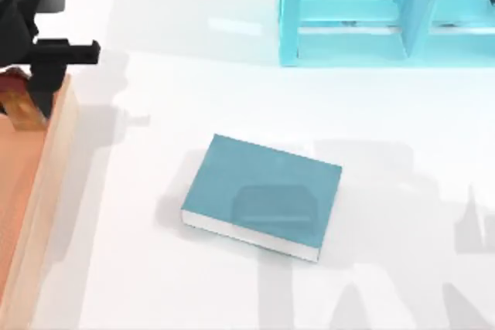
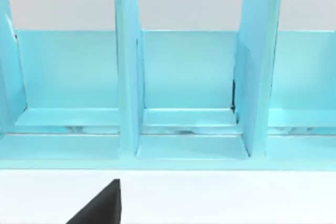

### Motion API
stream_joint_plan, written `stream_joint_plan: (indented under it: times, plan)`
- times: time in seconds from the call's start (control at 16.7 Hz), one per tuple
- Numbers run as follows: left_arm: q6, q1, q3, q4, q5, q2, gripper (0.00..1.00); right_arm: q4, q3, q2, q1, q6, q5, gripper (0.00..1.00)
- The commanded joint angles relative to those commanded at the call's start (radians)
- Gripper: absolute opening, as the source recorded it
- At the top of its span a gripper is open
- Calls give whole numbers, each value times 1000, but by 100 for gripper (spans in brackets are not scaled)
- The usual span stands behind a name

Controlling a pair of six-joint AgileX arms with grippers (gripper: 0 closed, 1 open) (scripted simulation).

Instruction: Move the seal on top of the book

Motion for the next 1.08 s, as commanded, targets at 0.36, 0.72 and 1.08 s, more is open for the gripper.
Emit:
stream_joint_plan:
  times: [0.36,0.72,1.08]
  plan:
    - [-14,-13,13,-20,-1,4,0,0,0,0,0,0,0,100]
    - [-158,-171,77,6,4,128,0,0,0,0,0,0,0,100]
    - [-470,-476,217,107,-5,330,0,0,0,0,0,0,0,100]
